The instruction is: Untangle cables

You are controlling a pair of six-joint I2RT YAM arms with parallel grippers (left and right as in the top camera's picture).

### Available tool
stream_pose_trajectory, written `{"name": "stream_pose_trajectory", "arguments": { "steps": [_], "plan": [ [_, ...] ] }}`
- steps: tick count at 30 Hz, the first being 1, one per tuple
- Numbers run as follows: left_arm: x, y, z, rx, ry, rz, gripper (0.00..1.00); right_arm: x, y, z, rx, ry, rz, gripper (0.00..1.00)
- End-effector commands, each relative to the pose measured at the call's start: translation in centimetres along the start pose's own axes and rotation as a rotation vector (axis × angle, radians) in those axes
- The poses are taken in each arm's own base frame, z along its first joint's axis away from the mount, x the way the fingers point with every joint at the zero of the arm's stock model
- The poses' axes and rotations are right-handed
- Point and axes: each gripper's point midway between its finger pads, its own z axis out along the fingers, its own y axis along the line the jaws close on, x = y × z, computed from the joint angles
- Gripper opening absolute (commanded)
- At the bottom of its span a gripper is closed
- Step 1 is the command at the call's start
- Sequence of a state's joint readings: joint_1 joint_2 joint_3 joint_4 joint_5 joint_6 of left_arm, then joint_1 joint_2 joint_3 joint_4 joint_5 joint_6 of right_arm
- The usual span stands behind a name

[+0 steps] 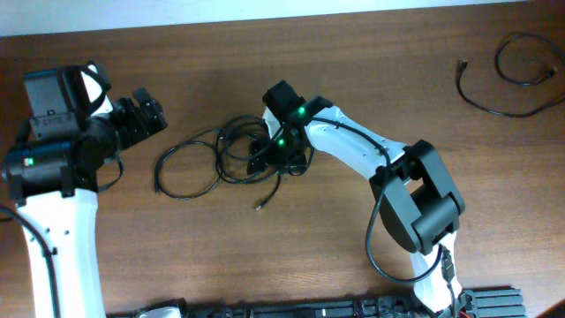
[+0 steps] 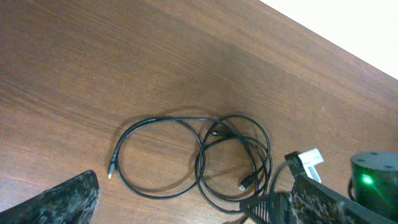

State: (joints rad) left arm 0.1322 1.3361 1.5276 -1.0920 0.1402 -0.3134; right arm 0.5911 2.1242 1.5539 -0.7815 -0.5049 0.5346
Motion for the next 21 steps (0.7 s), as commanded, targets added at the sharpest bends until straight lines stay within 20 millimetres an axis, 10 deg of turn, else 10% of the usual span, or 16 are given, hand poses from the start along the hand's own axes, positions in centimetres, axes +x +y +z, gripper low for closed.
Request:
{"name": "stream_pose_trajectory", "arguments": {
  "steps": [1,4,7,10,14,21],
  "plan": [
    [0.7,0.4,-0.7,-0.017,0.010,-0.012,0.95,-2.0,-0.8,0.7,0.049,-0.092,0.147,0.07],
    [3.2,0.1,0.7,0.023,0.103,-0.053,0.98,-3.6,-1.6,-1.5,0.042,-0.142,0.026,0.04],
    [5.3,-0.7,2.3,0.068,0.172,-0.043,0.99,-4.8,-2.1,-9.3,0.037,-0.252,-0.230,0.04],
    [6.3,-5.8,4.3,0.221,0.149,0.076,0.99,-0.9,2.5,-16.3,-0.111,-0.298,-0.597,0.04],
    [7.8,-12.8,5.4,0.375,0.104,0.240,0.99,2.5,6.7,-20.2,-0.260,-0.354,-0.849,0.04],
    [12.1,-12.8,12.4,0.297,0.303,0.258,0.99,5.1,9.1,-25.3,-0.263,-0.489,-0.941,0.04]
  ]
}}
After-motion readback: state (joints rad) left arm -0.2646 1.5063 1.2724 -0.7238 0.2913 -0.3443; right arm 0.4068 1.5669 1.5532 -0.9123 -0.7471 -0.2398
